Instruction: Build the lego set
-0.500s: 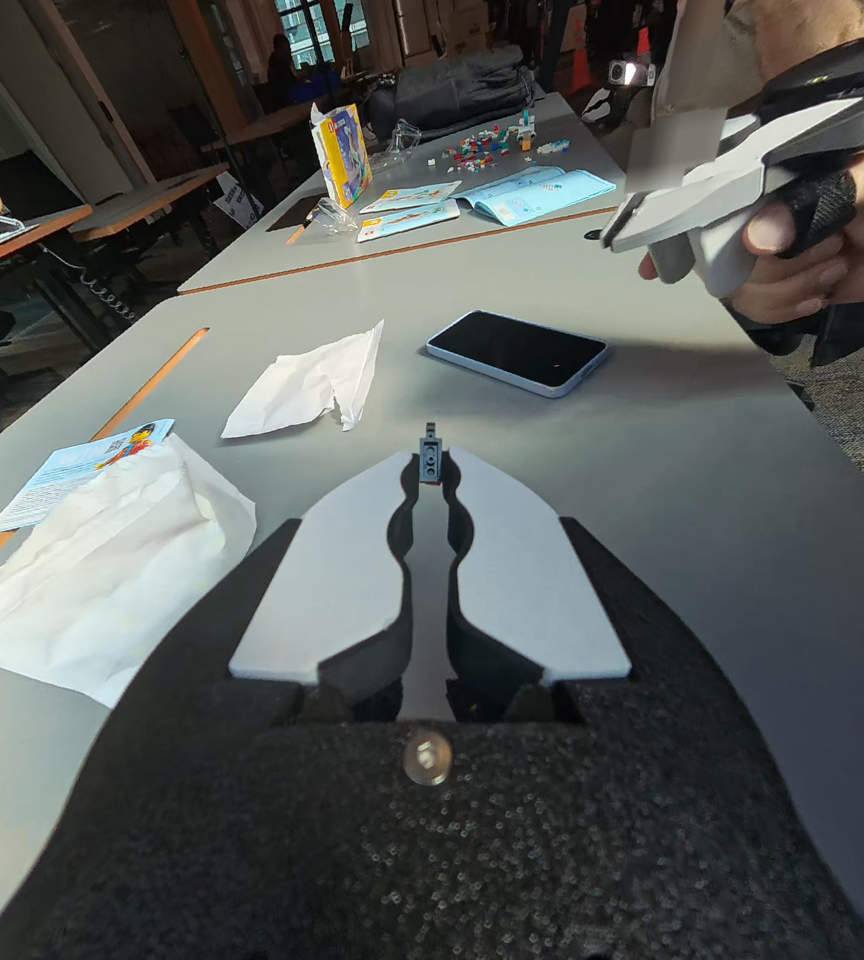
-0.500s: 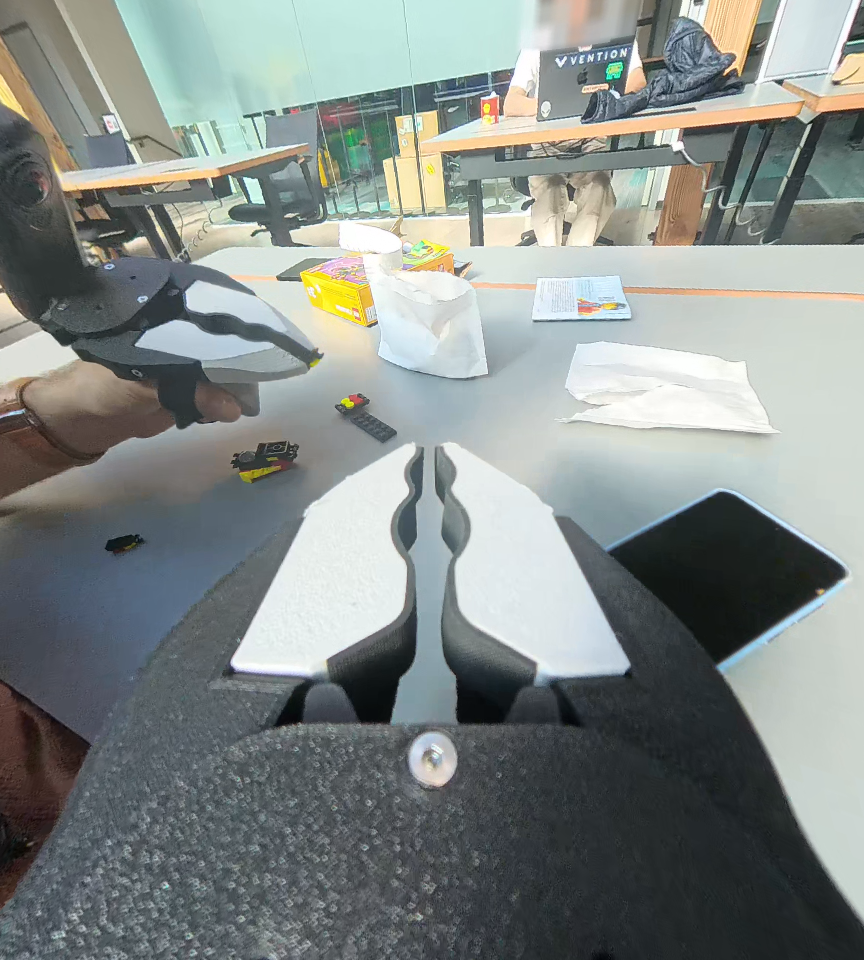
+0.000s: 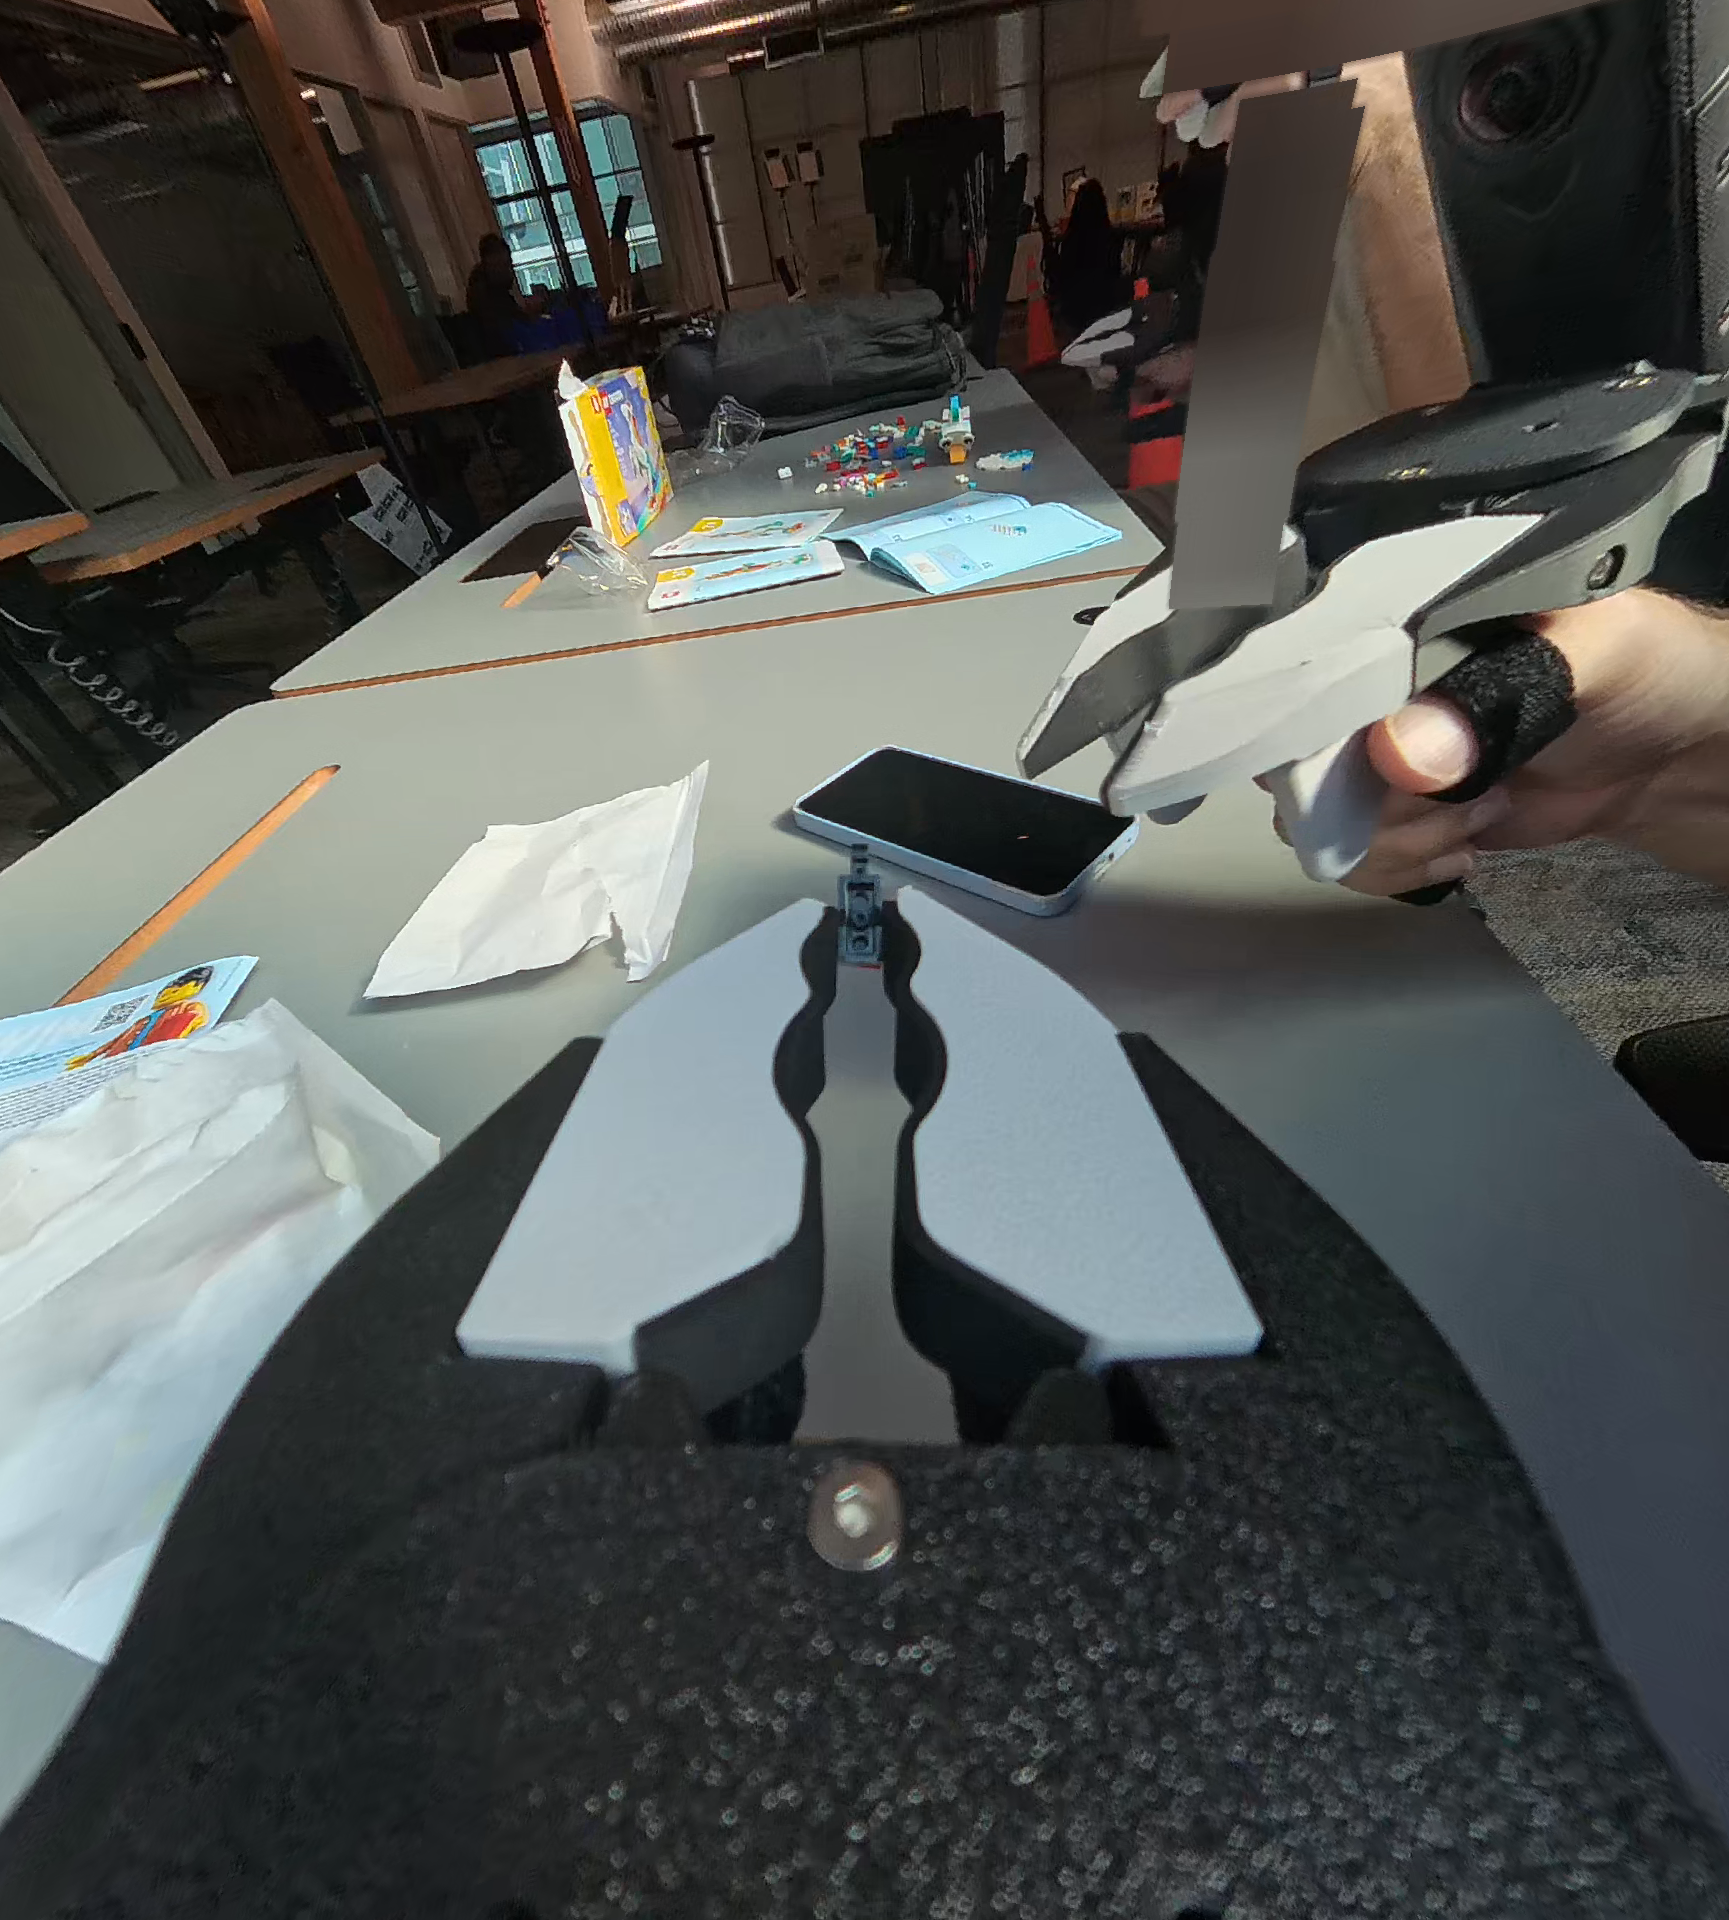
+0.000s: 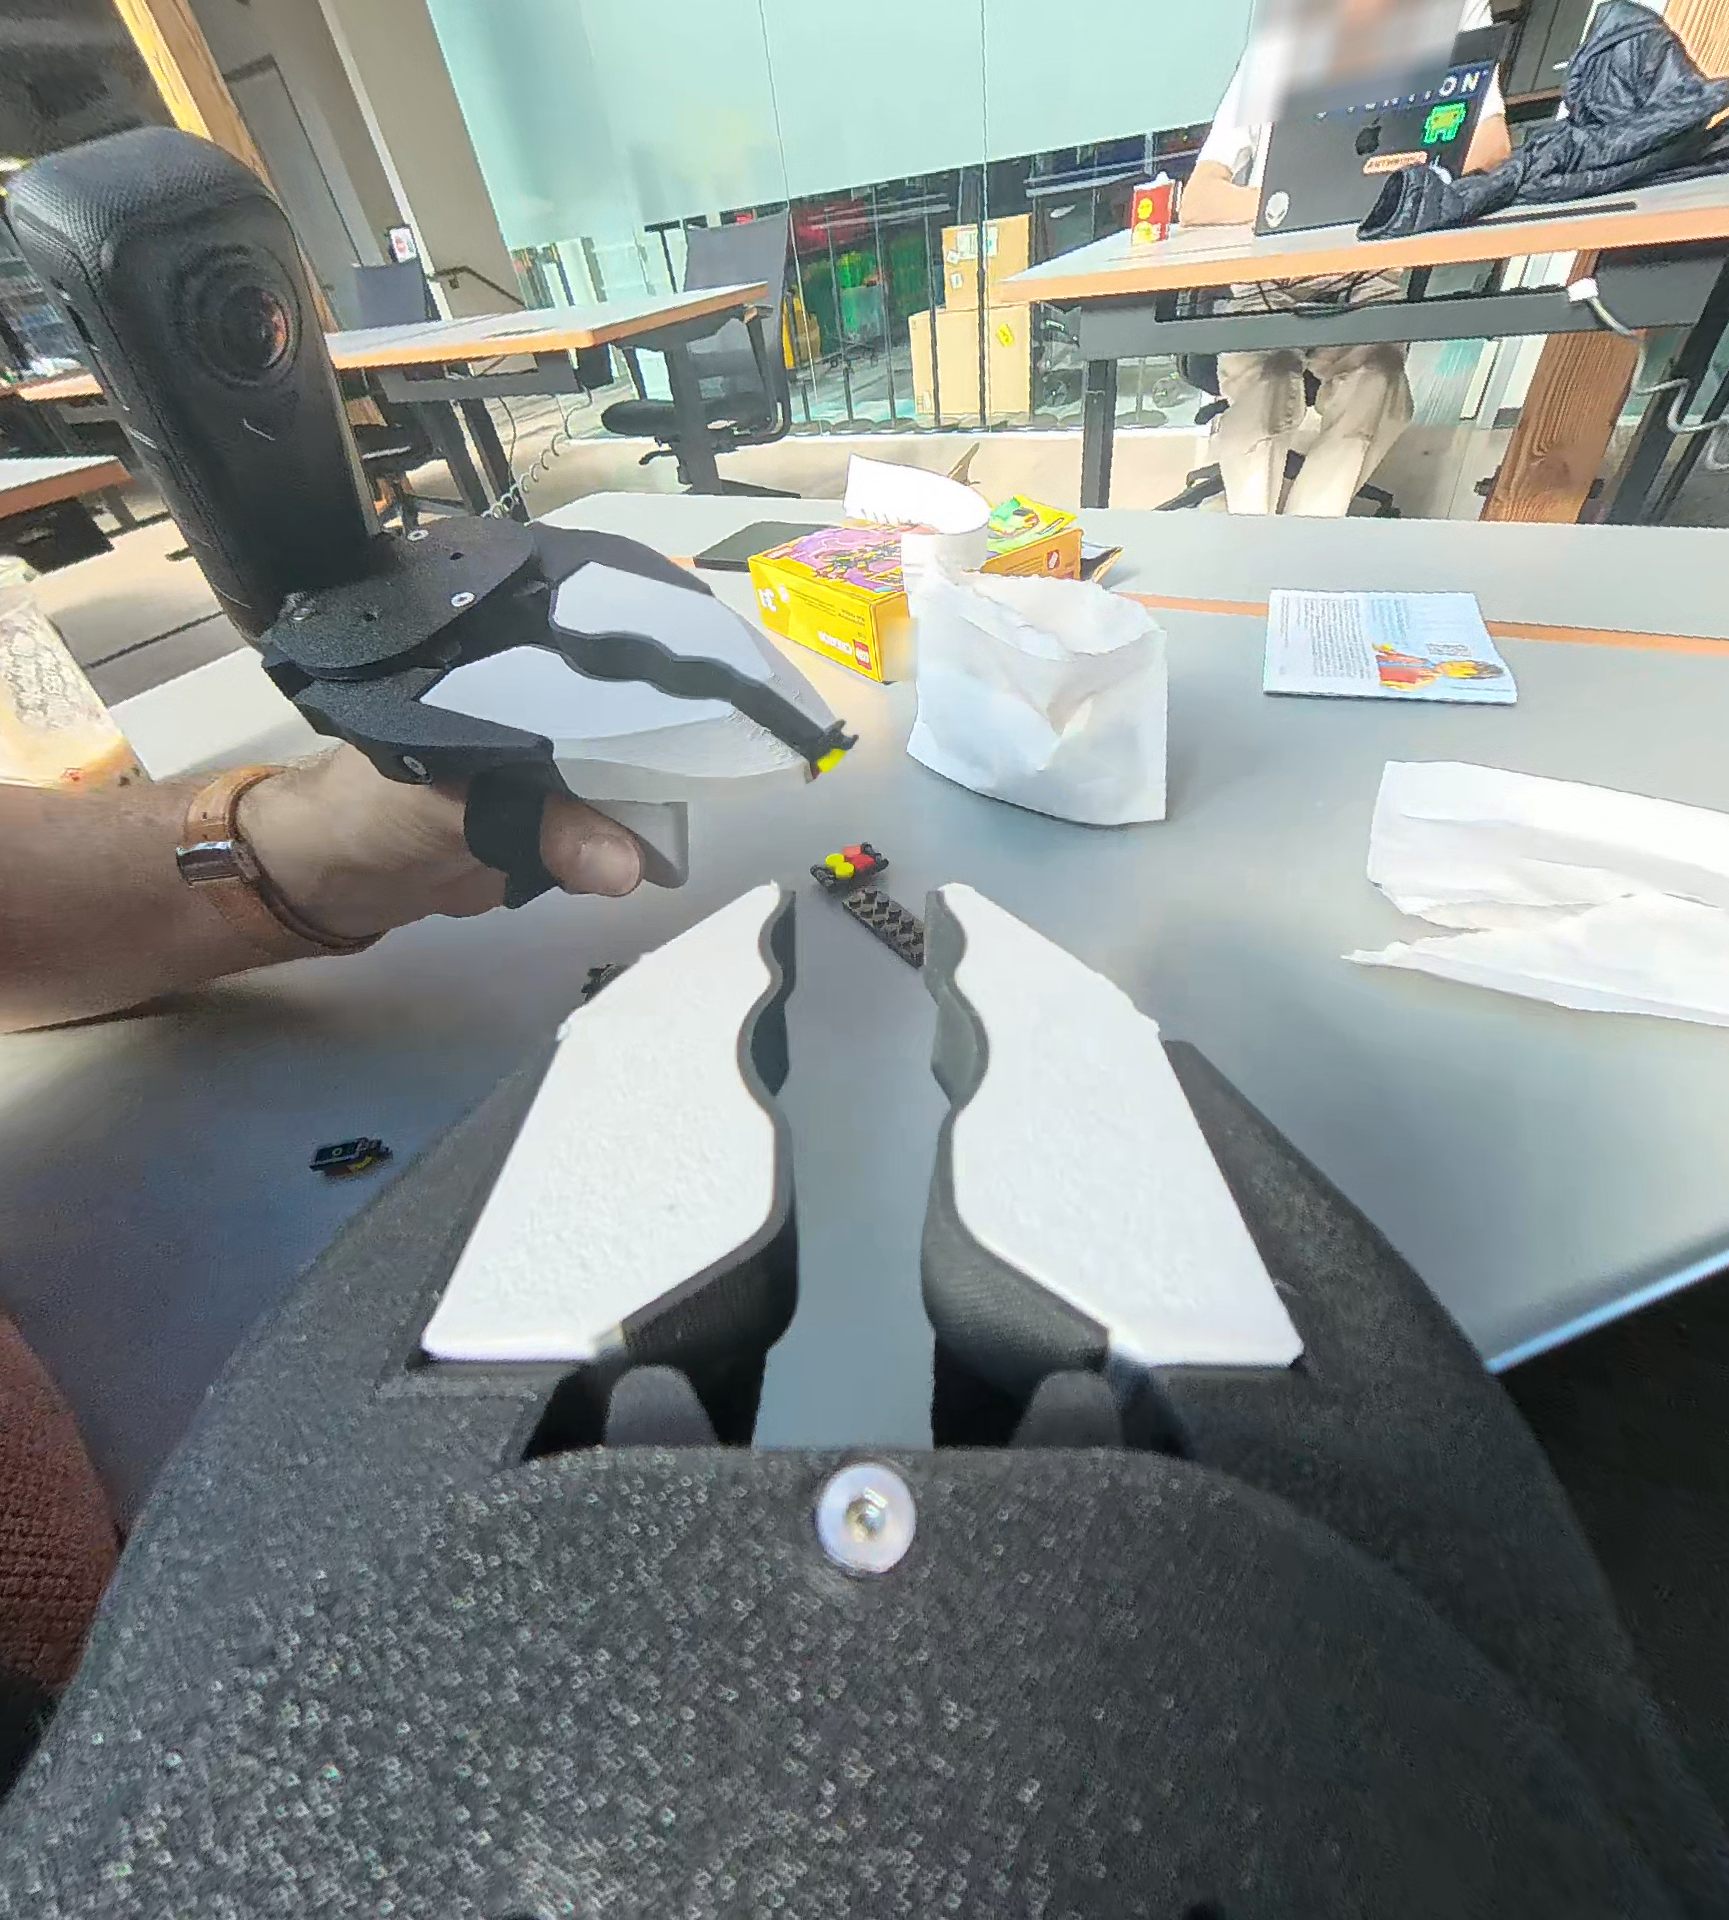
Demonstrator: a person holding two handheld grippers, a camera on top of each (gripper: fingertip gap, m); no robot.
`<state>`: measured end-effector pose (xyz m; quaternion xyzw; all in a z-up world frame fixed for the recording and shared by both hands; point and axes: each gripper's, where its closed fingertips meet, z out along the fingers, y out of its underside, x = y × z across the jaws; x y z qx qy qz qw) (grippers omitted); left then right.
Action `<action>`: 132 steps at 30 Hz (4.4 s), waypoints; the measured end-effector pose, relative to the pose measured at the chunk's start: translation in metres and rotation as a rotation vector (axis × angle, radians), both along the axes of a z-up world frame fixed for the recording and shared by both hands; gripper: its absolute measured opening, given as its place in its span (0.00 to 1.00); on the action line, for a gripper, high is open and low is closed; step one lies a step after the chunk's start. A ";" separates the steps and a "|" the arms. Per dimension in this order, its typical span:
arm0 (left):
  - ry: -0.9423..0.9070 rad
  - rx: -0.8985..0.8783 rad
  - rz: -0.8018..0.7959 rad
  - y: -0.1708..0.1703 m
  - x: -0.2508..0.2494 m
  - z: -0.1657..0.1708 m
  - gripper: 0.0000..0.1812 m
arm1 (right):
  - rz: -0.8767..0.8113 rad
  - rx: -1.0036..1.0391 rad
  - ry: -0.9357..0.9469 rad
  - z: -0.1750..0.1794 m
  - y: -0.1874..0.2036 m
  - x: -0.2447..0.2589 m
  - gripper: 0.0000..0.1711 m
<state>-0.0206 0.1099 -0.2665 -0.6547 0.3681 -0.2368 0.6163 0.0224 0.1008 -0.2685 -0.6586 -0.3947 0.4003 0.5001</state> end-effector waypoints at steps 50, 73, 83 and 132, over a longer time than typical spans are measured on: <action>-0.486 -0.327 -0.570 -0.055 0.004 0.065 0.04 | 0.191 1.230 -0.024 0.065 -0.043 -0.042 0.06; -0.030 -0.006 -0.440 -0.047 -0.002 0.056 0.04 | 0.533 0.184 -0.039 0.055 -0.036 -0.054 0.05; -0.321 -0.176 -0.395 -0.037 -0.005 0.054 0.04 | 0.390 0.393 -0.043 0.055 -0.024 -0.056 0.04; -0.311 -0.028 0.175 -0.013 -0.122 0.033 0.07 | -0.066 0.019 0.169 0.033 0.059 0.107 0.05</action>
